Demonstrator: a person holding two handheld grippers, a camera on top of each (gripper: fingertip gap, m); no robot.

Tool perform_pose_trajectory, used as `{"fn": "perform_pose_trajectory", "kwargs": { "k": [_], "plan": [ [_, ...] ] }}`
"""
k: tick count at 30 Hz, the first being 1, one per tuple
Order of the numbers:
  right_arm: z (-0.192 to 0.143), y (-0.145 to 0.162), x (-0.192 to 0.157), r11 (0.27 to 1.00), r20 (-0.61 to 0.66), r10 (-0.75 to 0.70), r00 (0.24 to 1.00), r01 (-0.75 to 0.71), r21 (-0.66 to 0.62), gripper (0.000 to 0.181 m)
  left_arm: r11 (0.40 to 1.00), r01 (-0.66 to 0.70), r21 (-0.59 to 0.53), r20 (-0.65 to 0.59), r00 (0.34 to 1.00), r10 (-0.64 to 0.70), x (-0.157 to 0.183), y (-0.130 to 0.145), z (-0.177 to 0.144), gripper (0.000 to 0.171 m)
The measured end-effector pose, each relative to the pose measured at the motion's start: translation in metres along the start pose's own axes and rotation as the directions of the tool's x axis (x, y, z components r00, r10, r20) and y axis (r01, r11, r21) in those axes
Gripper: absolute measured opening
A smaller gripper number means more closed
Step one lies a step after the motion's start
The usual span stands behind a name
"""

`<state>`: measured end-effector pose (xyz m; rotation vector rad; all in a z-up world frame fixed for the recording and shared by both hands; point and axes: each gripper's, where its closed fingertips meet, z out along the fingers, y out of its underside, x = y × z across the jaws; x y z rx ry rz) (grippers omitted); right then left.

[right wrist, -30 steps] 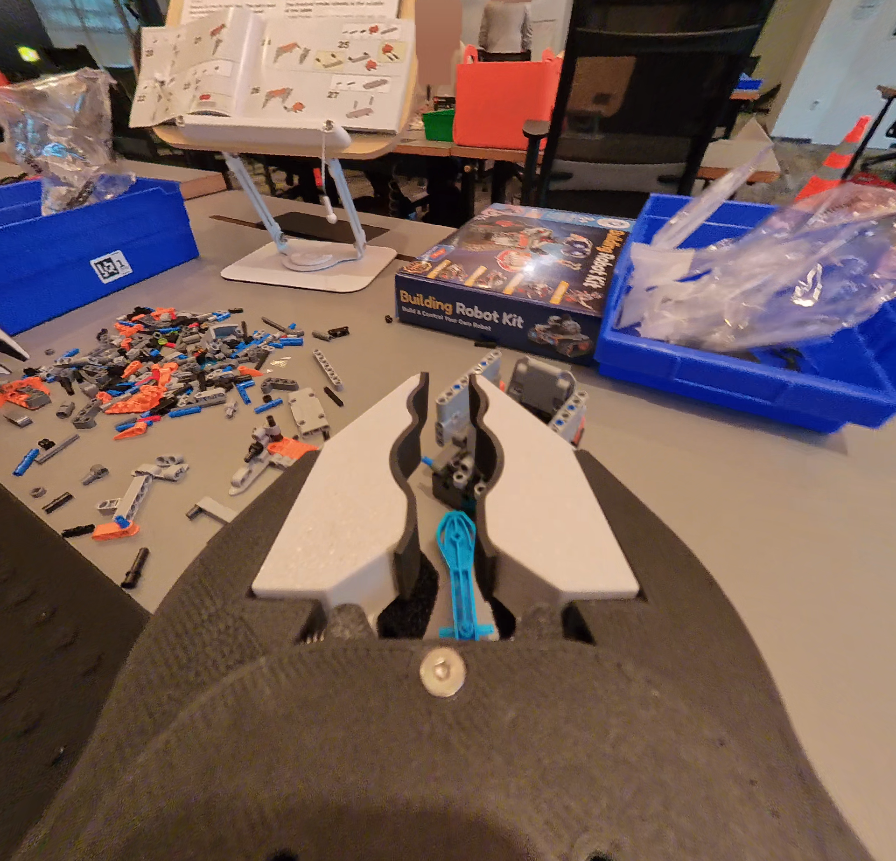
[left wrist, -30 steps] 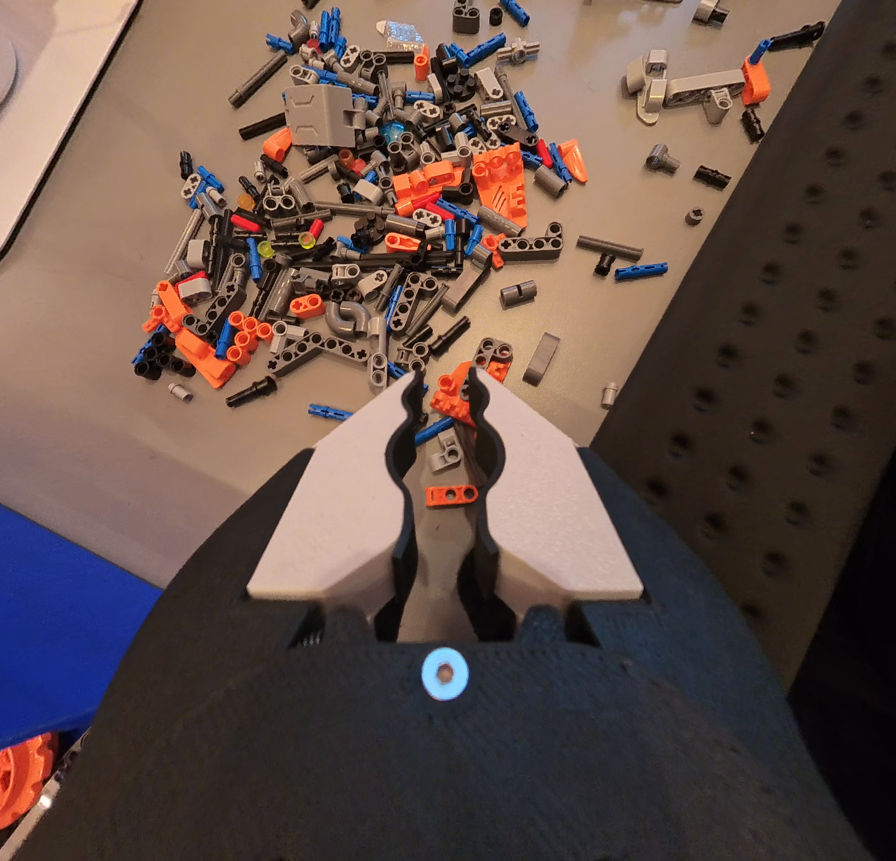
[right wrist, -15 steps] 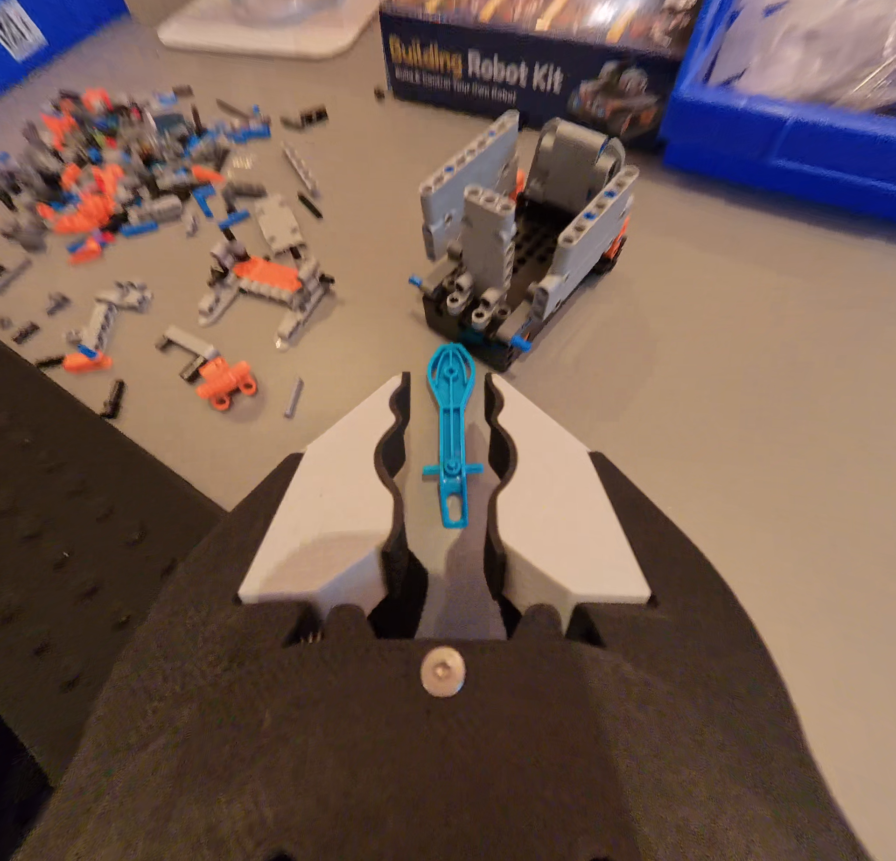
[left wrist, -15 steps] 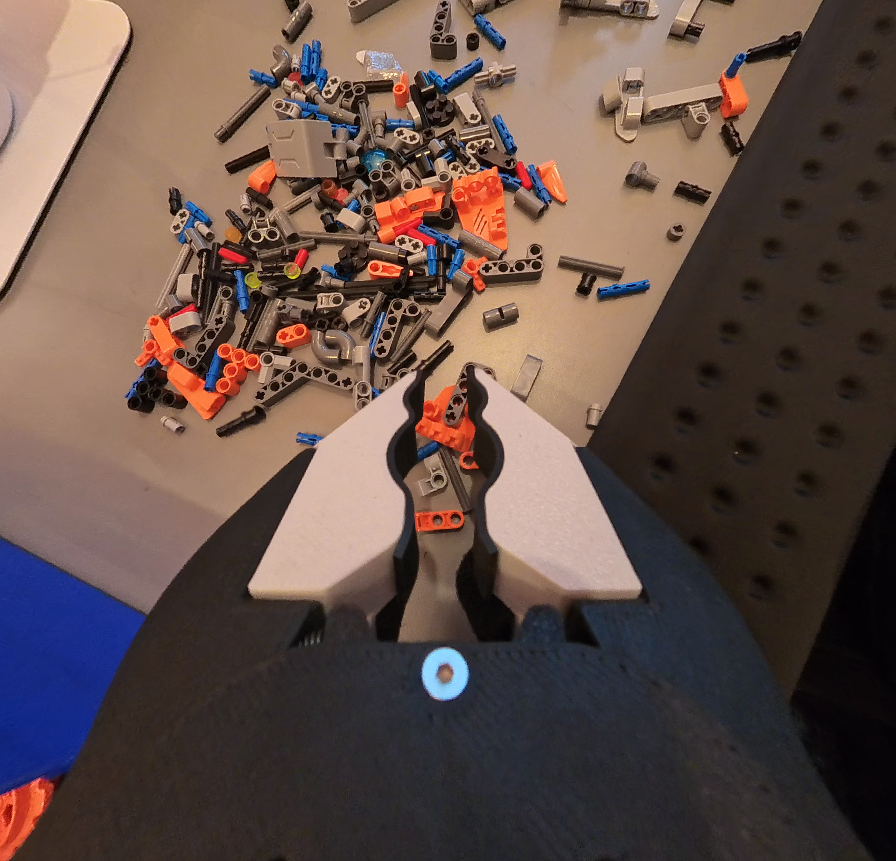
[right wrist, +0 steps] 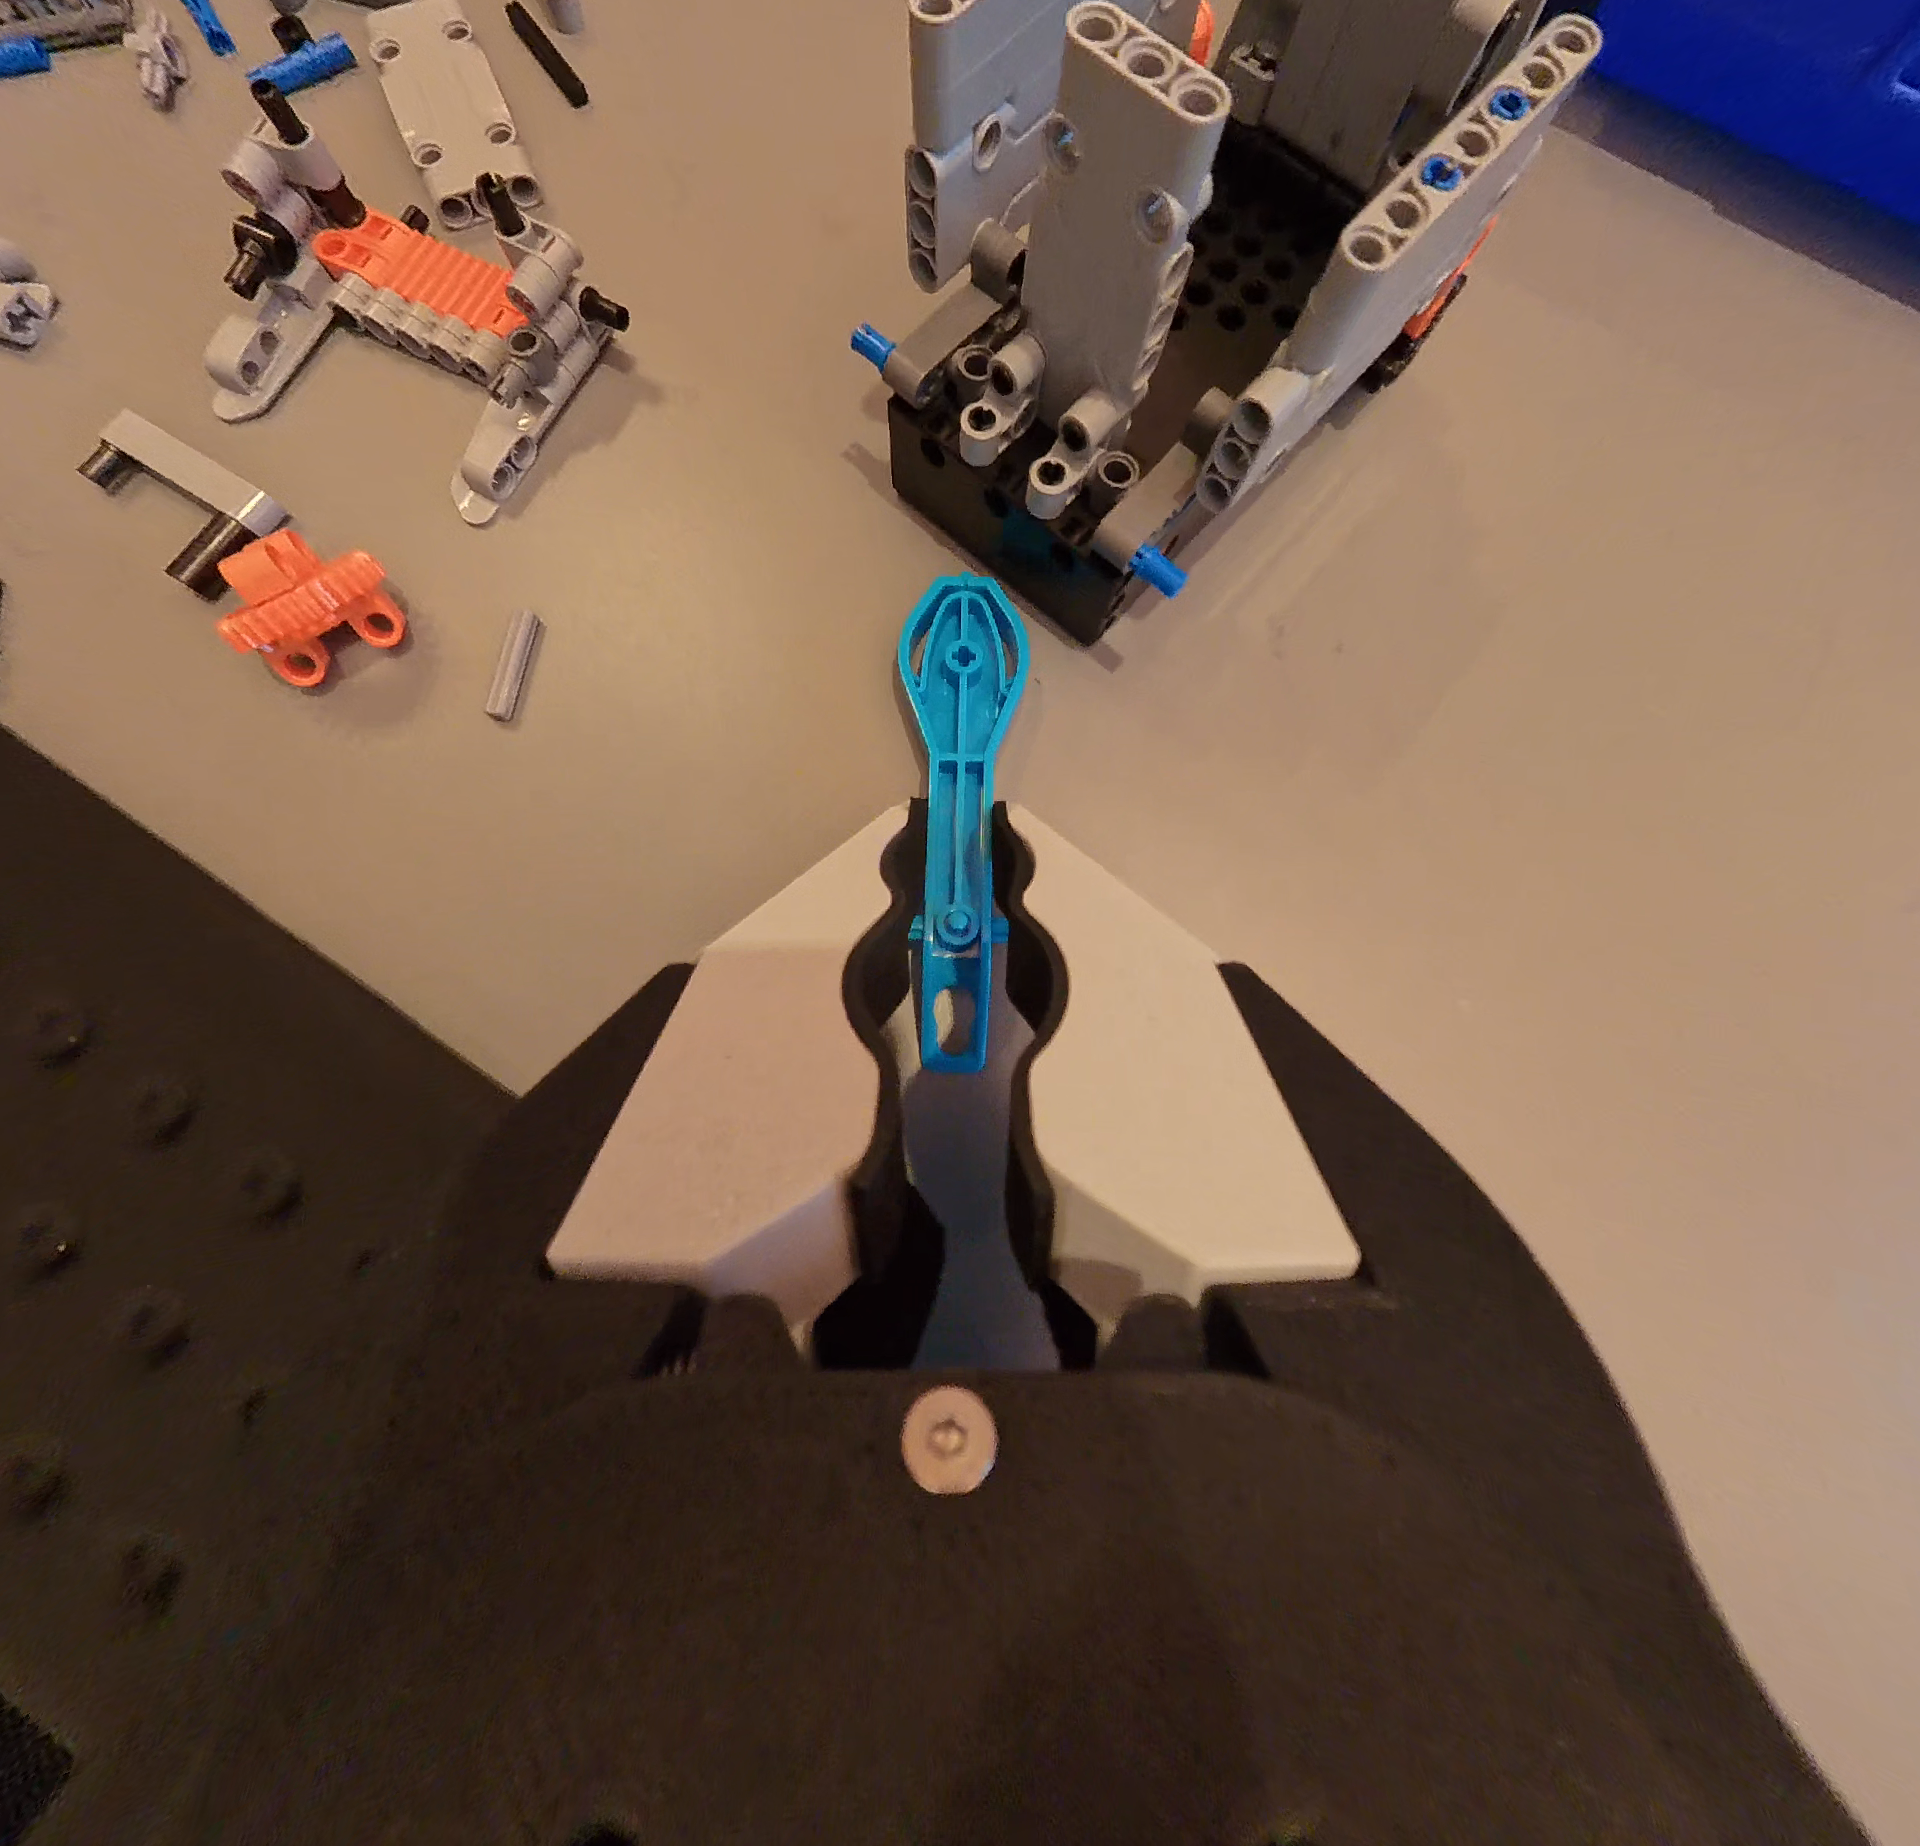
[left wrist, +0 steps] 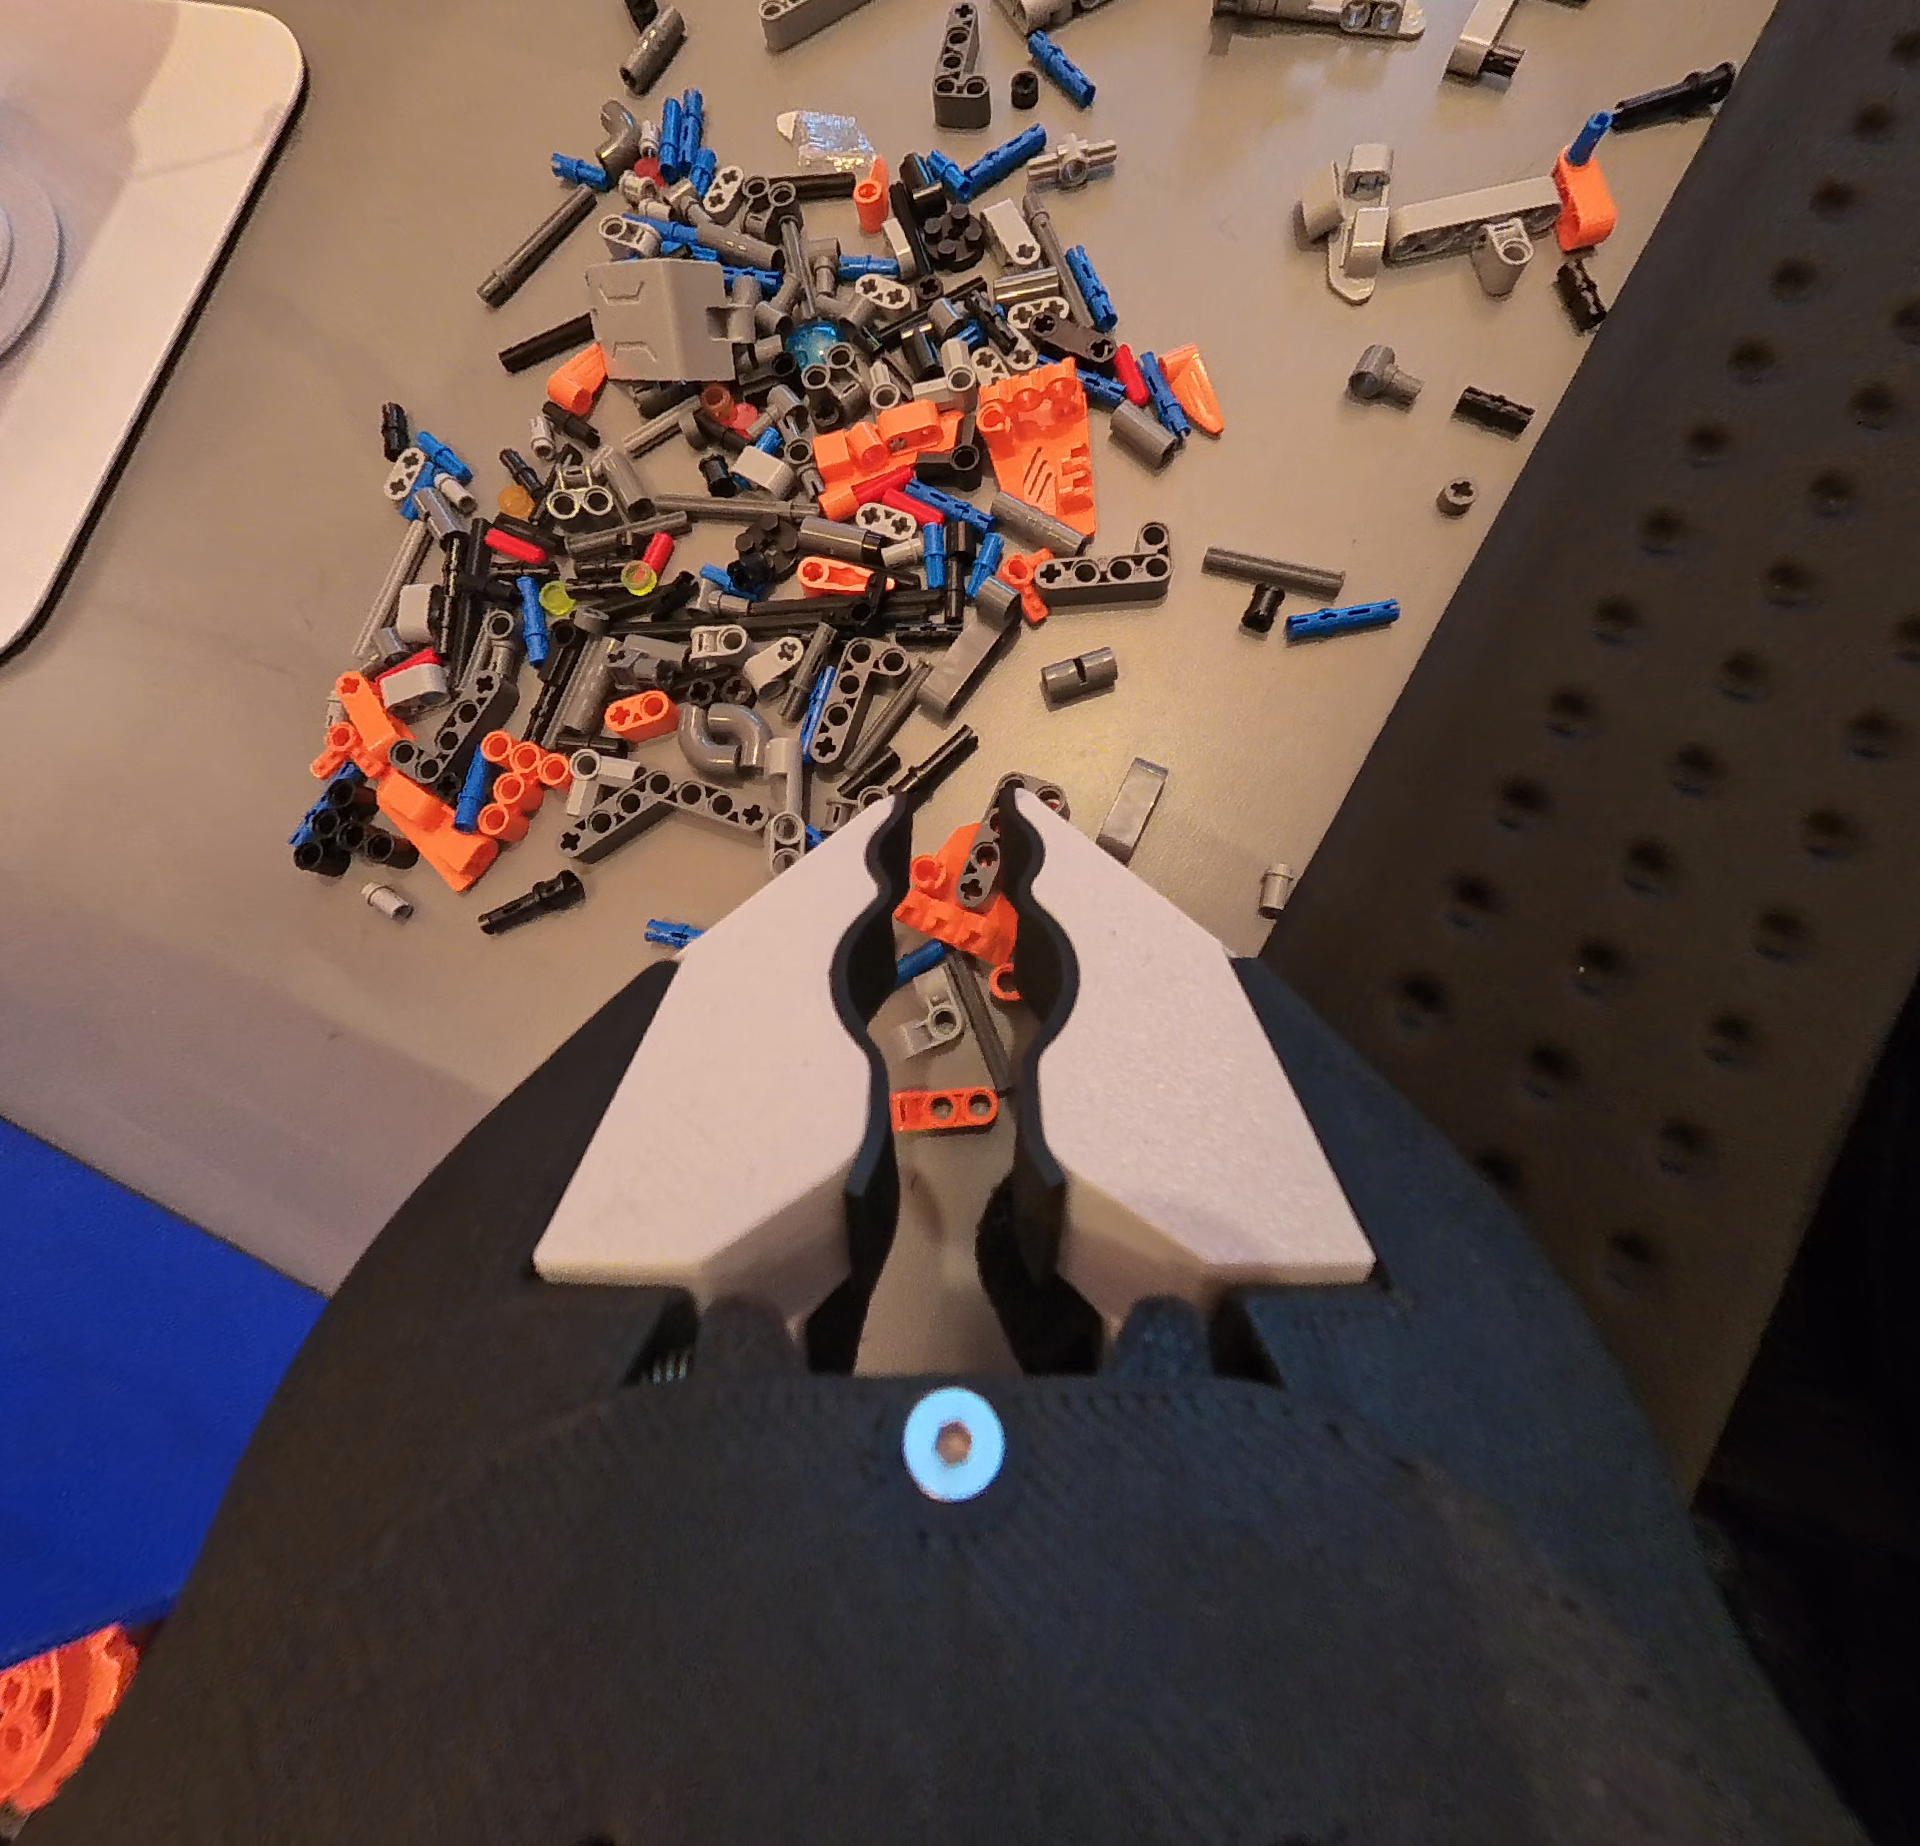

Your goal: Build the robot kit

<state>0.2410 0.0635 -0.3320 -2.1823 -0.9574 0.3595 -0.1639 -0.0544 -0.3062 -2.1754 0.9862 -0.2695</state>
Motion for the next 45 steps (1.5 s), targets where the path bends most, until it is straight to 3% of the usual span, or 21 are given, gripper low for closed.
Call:
{"fn": "perform_pose_trajectory", "kwargs": {
  "k": [11,19,28,33,40,45],
  "plan": [
    [-0.013,0.013,0.009,0.999,-0.006,0.023,1.000,-0.023,-0.044,0.016,1.000,0.001,0.003,0.011,1.000,-0.001,-0.001,0.000,-0.004,0.014],
    [-0.017,-0.027,0.007,0.993,0.007,0.071,0.997,-0.071,0.091,0.038,1.000,0.006,0.016,0.017,1.000,-0.007,0.000,0.000,-0.007,0.014],
    [0.012,-0.066,0.017,0.984,0.013,0.134,0.991,-0.135,0.119,0.068,0.999,0.013,0.031,0.026,1.000,-0.014,-0.001,0.001,-0.010,0.014],
    [0.022,-0.073,0.025,0.987,-0.002,0.137,0.991,-0.136,0.084,0.070,0.999,0.021,0.043,0.029,0.999,-0.023,-0.004,0.003,-0.011,0.014],
    [0.038,-0.082,0.029,0.991,0.097,0.114,0.989,-0.120,0.064,0.052,0.998,0.019,0.055,0.016,1.000,-0.020,-0.004,0.001,-0.005,0.014],
    [0.038,-0.095,0.031,0.998,0.107,0.039,0.993,-0.044,0.041,0.064,0.996,0.010,0.084,0.007,1.000,-0.010,-0.002,-0.007,0.000,0.012]
  ]
}}
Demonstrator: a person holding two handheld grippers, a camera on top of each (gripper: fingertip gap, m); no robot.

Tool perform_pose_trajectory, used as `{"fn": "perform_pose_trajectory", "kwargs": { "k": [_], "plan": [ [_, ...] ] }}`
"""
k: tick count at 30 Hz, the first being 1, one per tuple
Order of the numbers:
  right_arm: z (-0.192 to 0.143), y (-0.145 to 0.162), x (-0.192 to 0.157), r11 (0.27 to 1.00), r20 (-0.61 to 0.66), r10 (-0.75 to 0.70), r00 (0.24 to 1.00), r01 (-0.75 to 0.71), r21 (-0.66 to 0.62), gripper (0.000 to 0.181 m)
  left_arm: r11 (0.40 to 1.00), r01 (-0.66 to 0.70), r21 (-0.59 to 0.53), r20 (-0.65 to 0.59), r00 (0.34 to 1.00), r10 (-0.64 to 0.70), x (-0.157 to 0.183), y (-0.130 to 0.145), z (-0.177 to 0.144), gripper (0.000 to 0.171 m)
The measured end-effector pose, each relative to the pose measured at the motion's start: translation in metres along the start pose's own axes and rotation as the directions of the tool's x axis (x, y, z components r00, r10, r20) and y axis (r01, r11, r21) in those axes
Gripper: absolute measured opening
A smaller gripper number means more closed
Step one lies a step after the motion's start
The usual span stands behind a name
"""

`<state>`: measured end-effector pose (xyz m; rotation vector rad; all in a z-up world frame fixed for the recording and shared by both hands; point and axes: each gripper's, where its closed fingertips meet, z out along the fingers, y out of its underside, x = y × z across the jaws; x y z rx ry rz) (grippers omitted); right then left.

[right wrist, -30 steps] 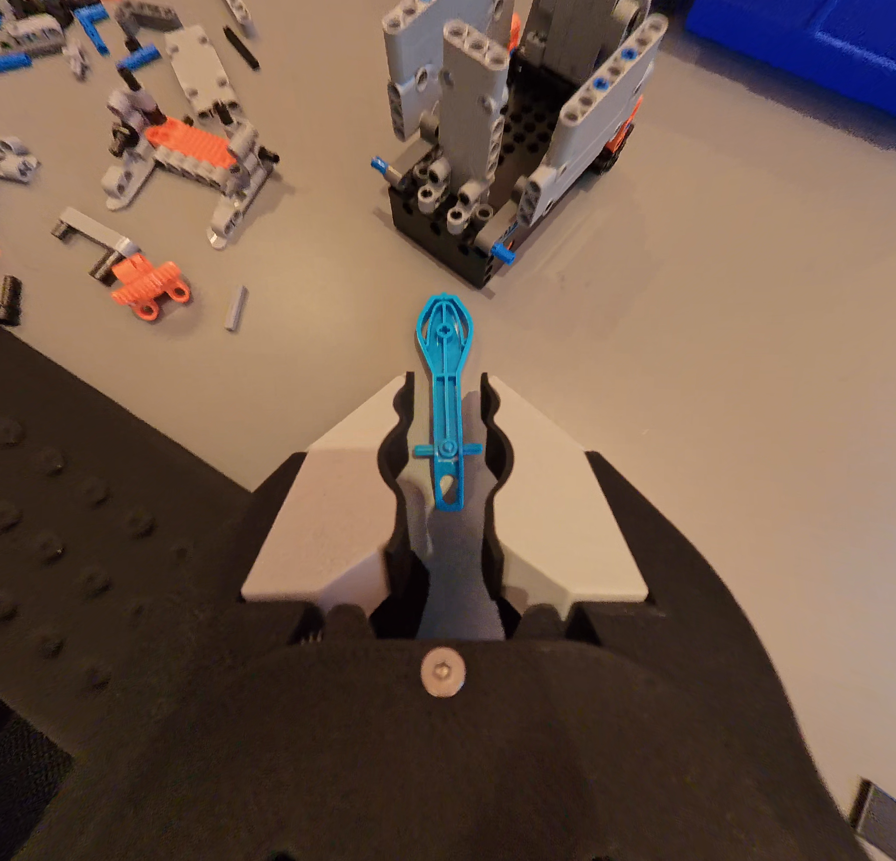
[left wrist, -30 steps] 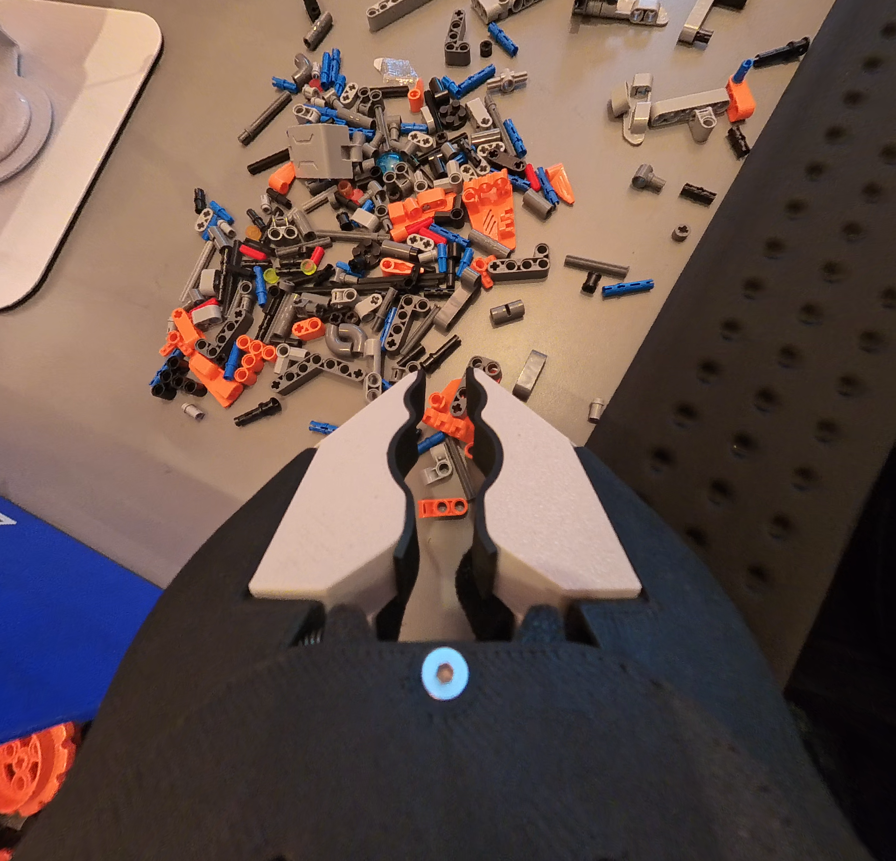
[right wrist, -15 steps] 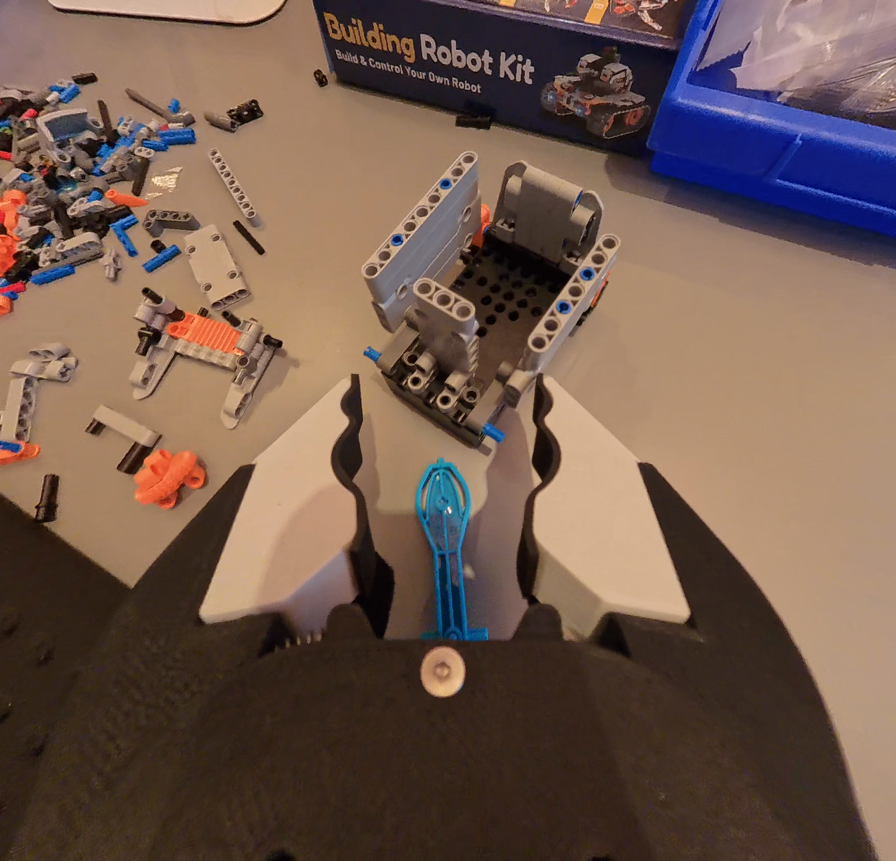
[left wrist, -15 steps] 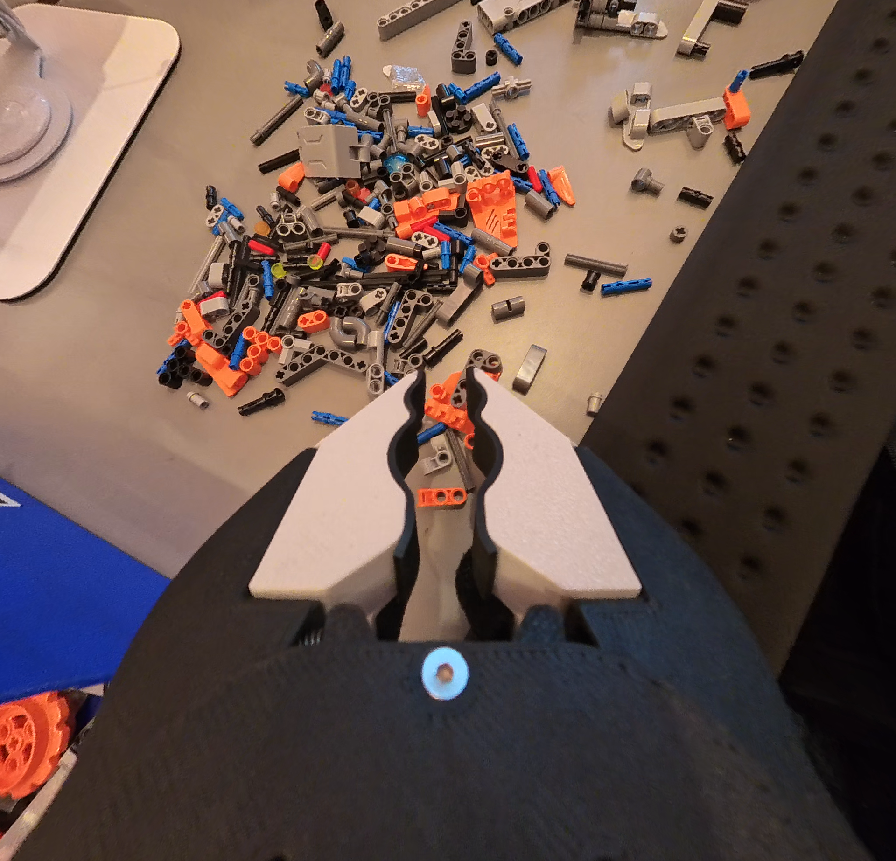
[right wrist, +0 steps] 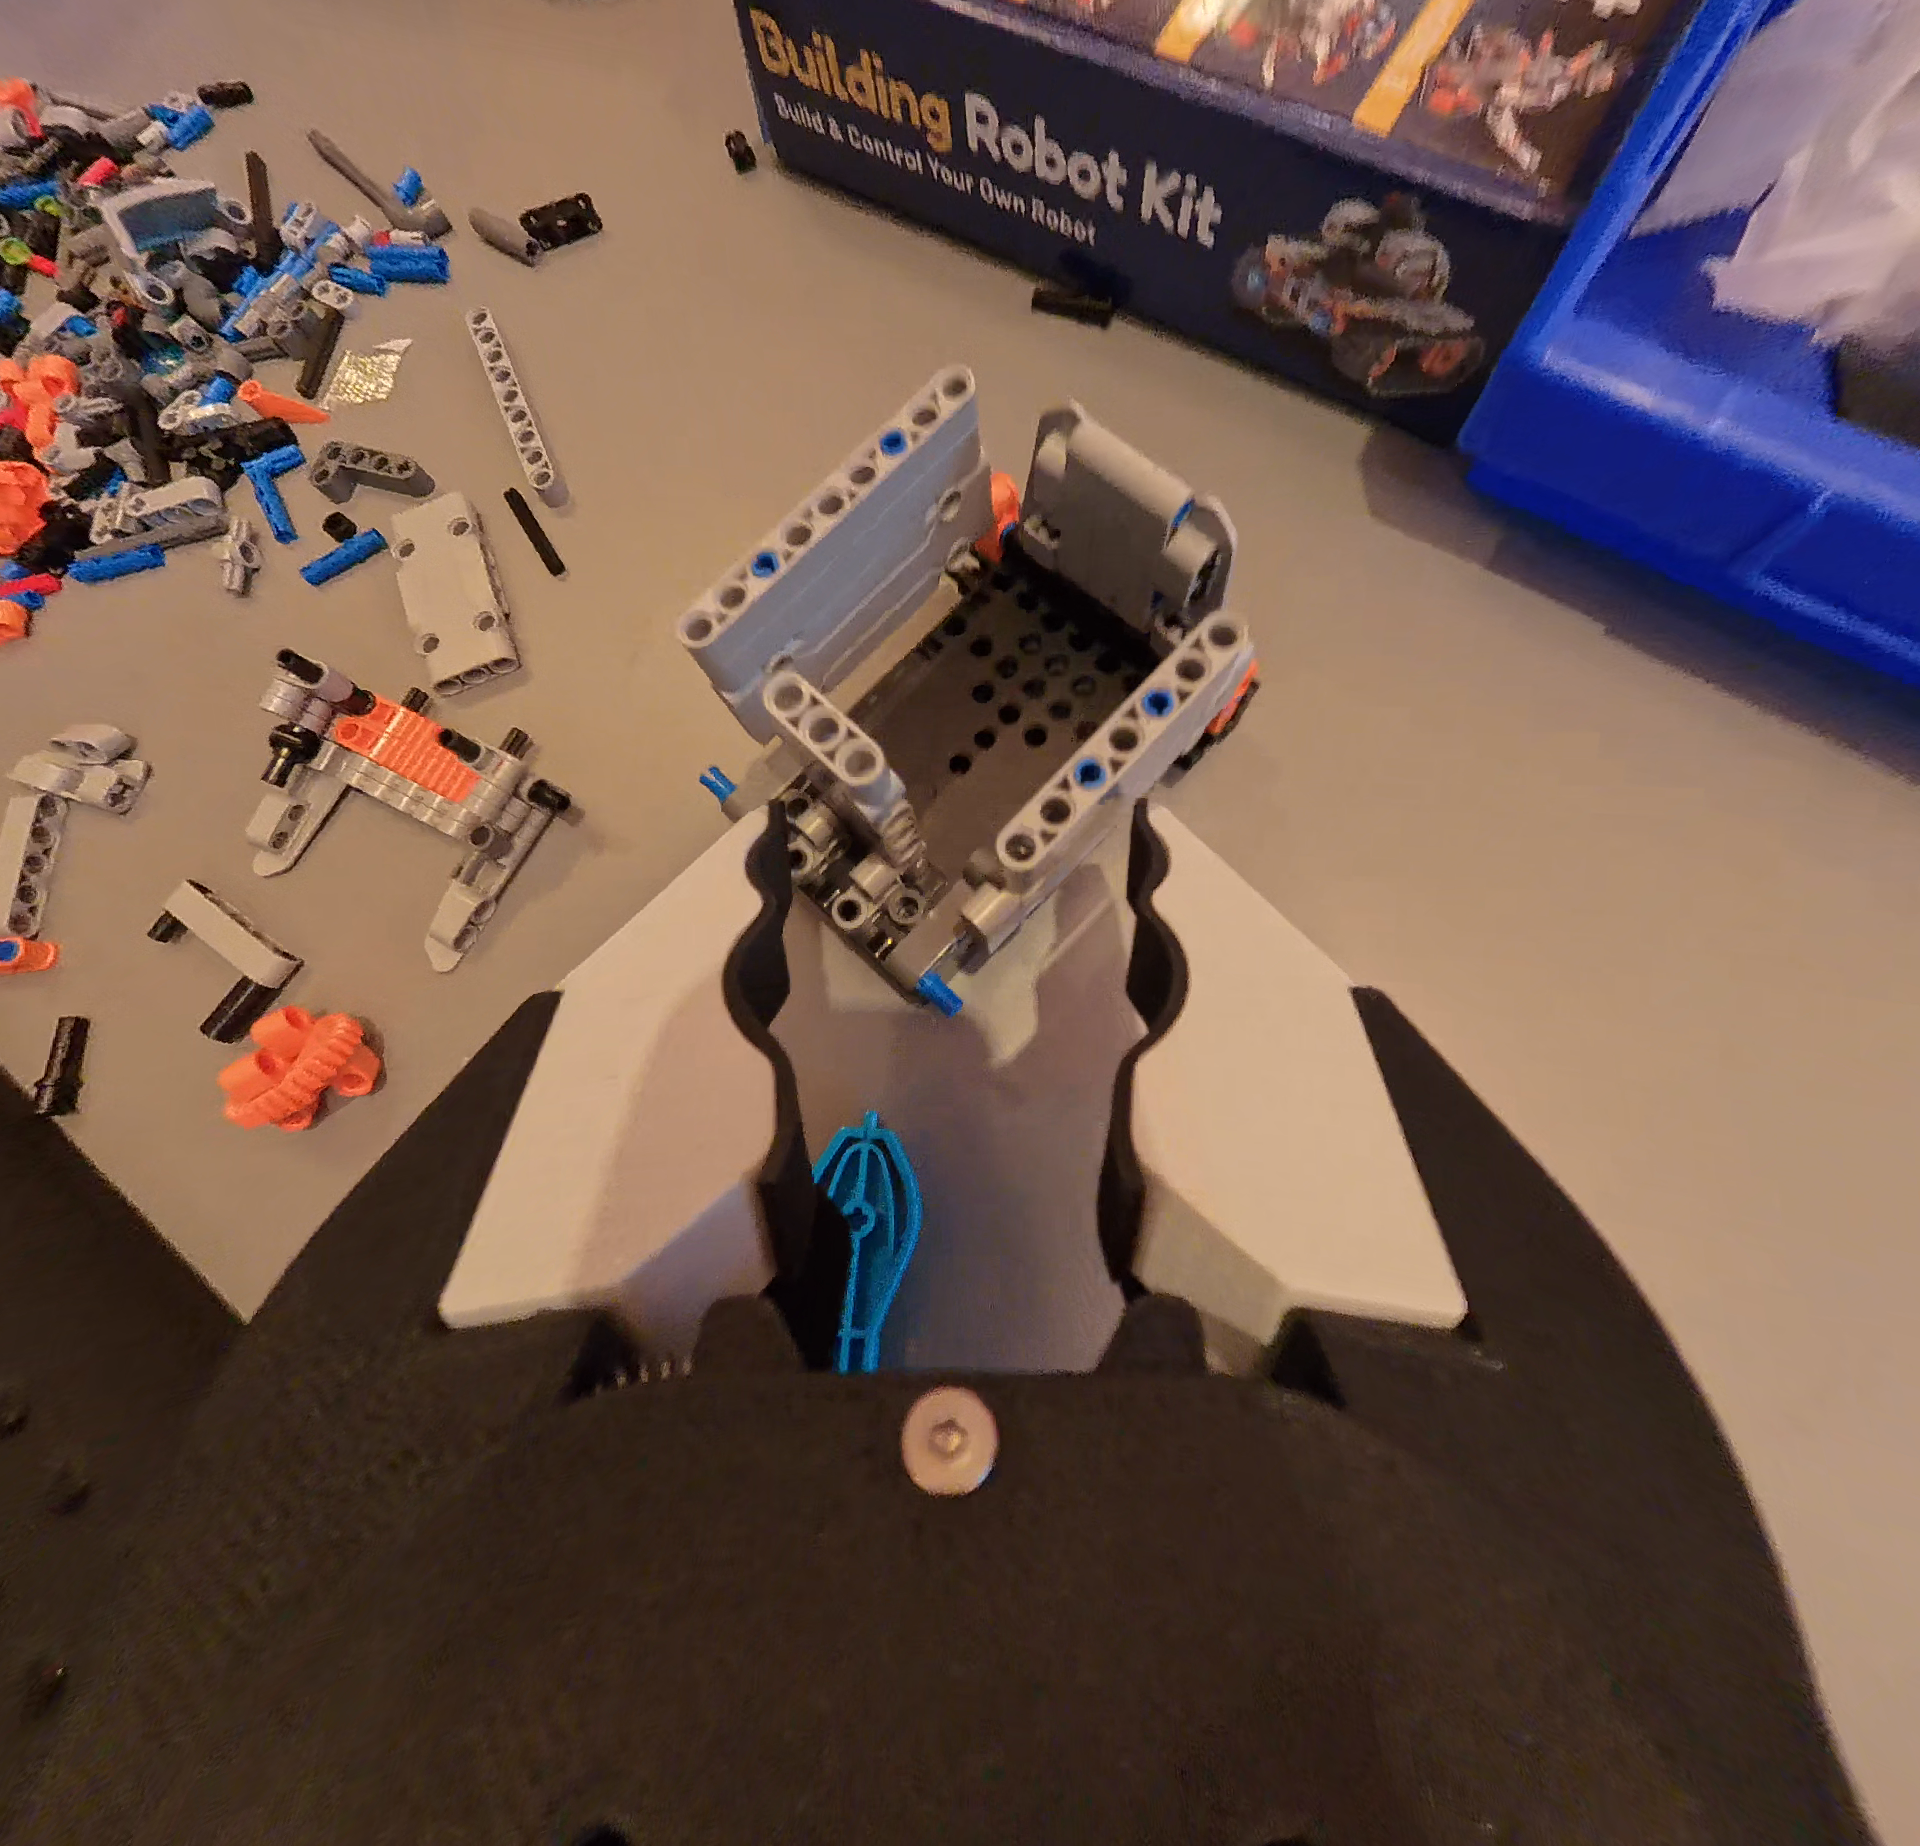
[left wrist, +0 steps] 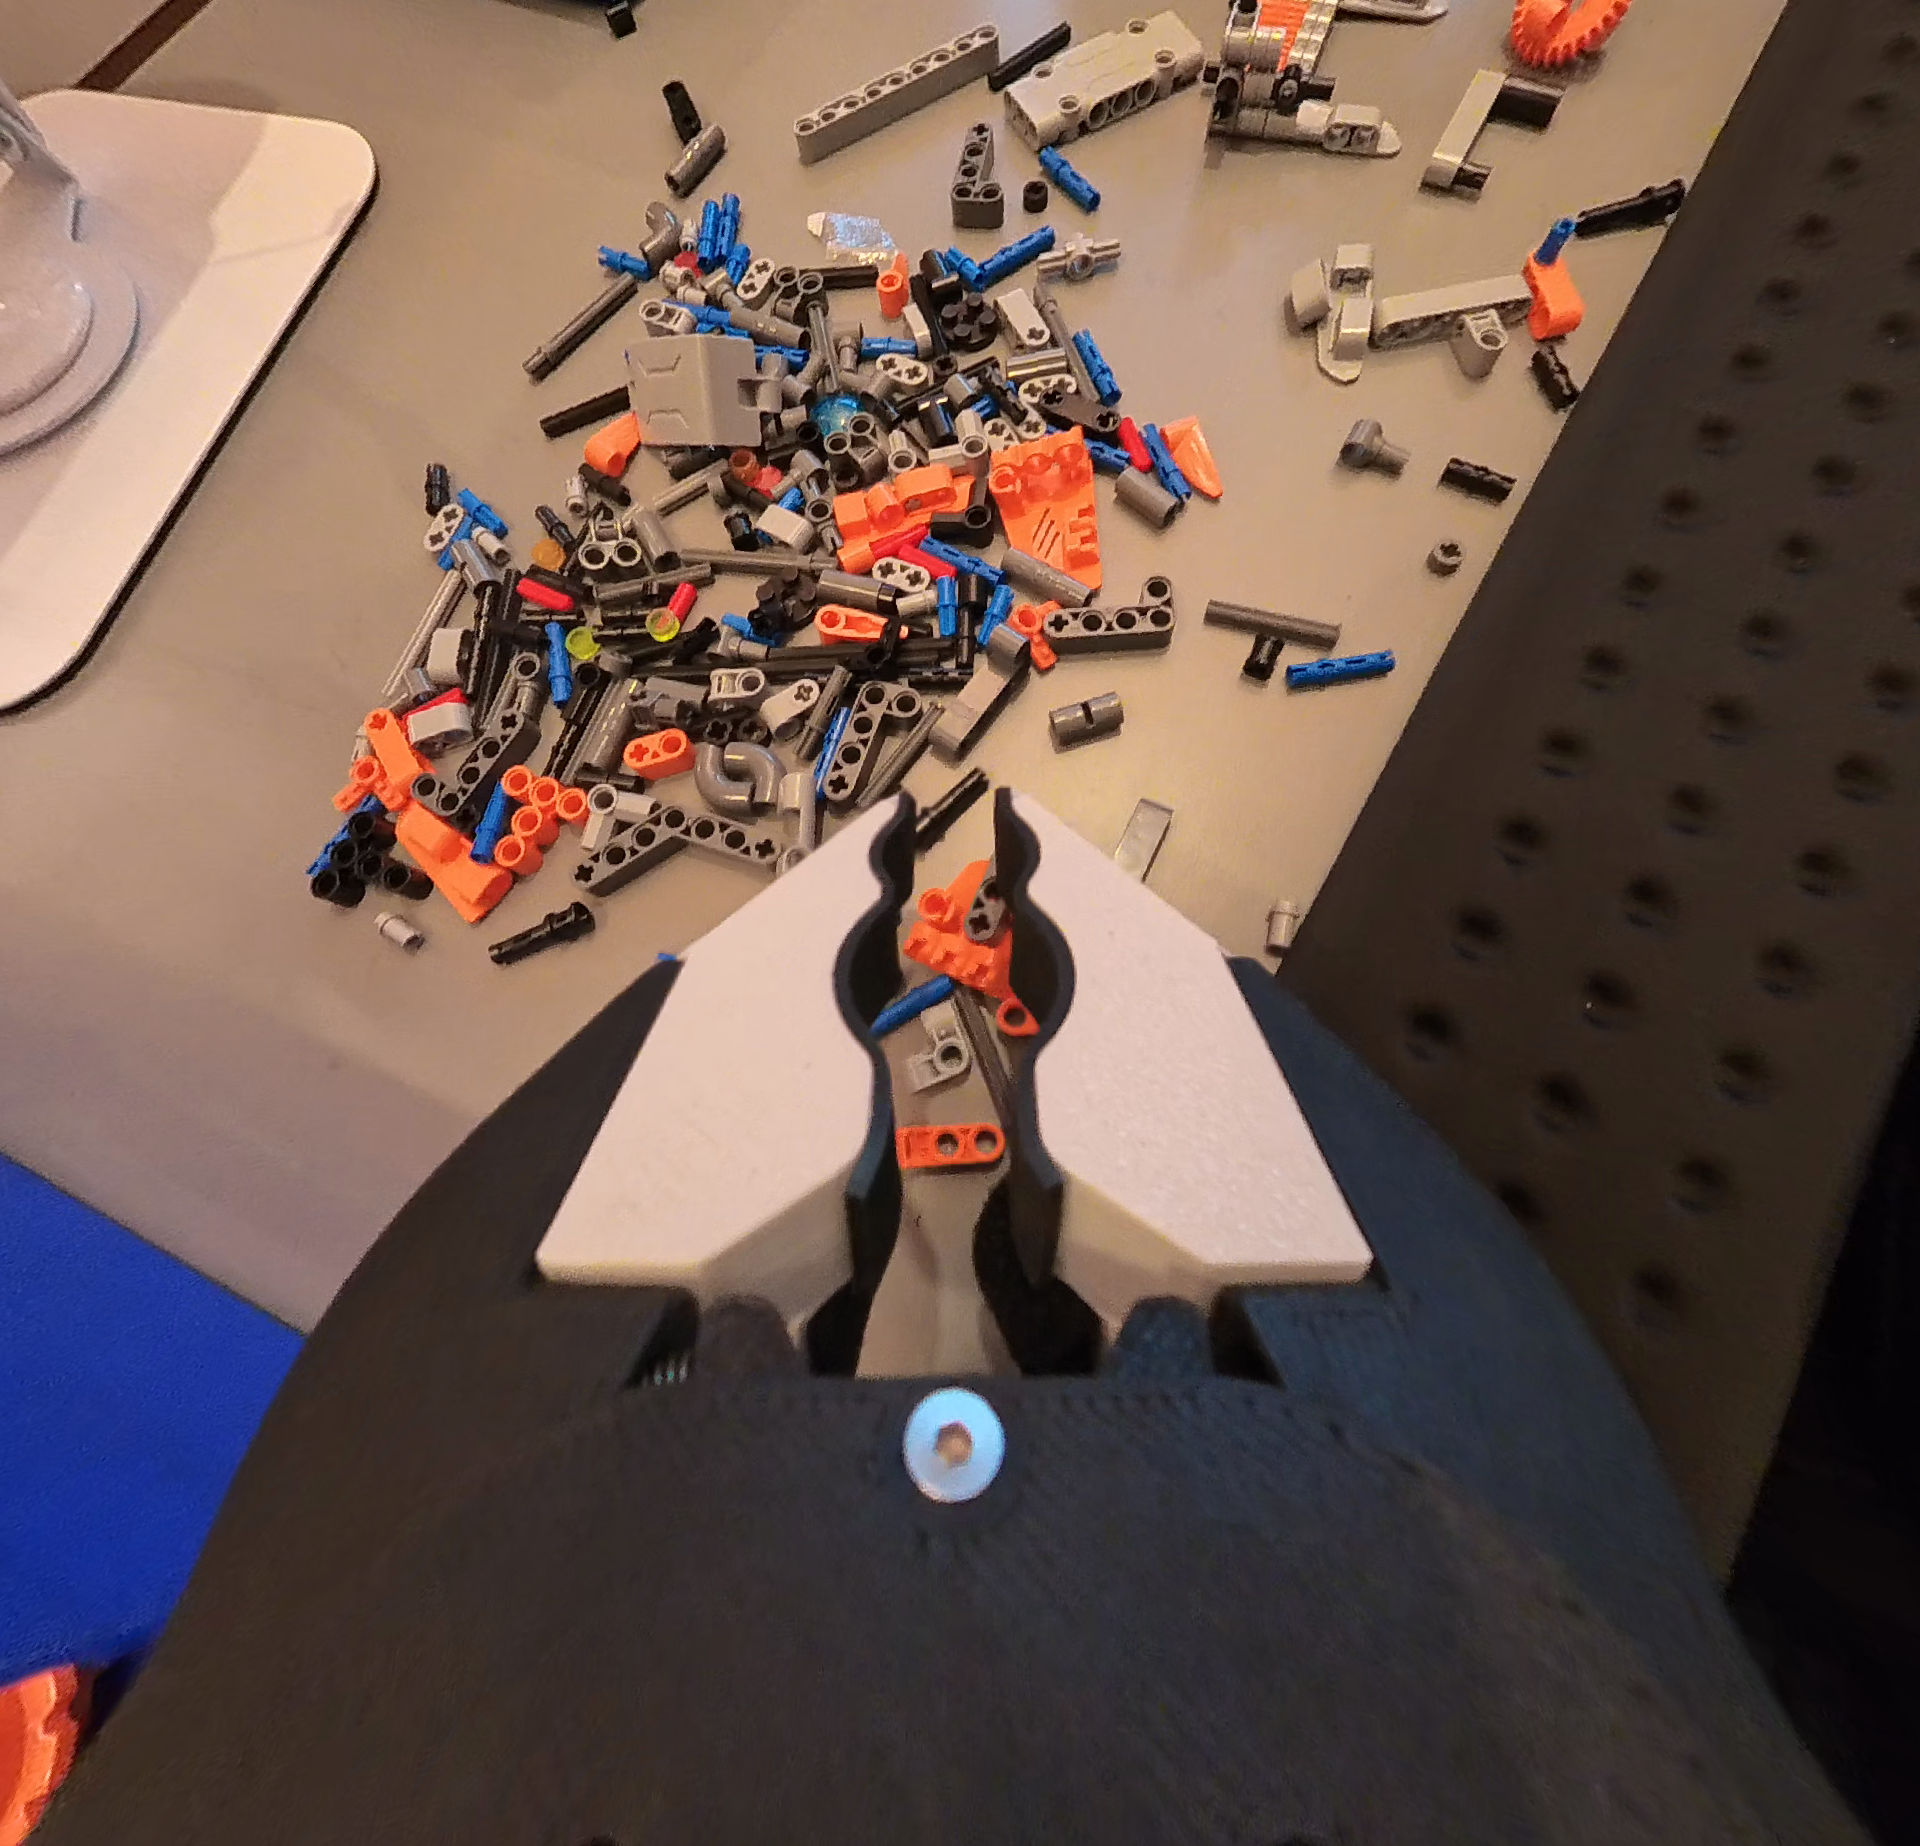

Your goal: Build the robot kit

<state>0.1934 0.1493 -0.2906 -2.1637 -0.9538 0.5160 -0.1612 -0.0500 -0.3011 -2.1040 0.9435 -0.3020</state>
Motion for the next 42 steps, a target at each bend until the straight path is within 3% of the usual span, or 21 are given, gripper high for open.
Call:
{"fn": "perform_pose_trajectory", "kwargs": {
  "k": [5,11,18,42],
  "plan": [
    [-0.016,-0.038,-0.016,0.977,0.025,-0.203,0.979,0.201,0.067,0.077,0.999,-0.001,0.041,-0.043,0.999,0.003,0.008,-0.011,0.009,0.012],
    [0.008,-0.056,-0.042,0.938,0.137,-0.346,0.928,0.347,0.016,0.086,0.998,-0.015,0.053,-0.072,0.997,0.019,0.014,-0.018,0.019,0.012],
    [0.027,-0.047,-0.045,0.928,0.176,-0.355,0.918,0.369,-0.054,0.083,0.998,-0.002,0.063,-0.080,0.997,0.007,0.014,-0.017,0.019,0.012],
    [0.018,-0.043,-0.055,0.919,0.174,-0.374,0.911,0.389,-0.063,0.076,0.998,0.004,0.056,-0.078,0.997,0.001,0.013,-0.016,0.021,0.012]
  ]
}}
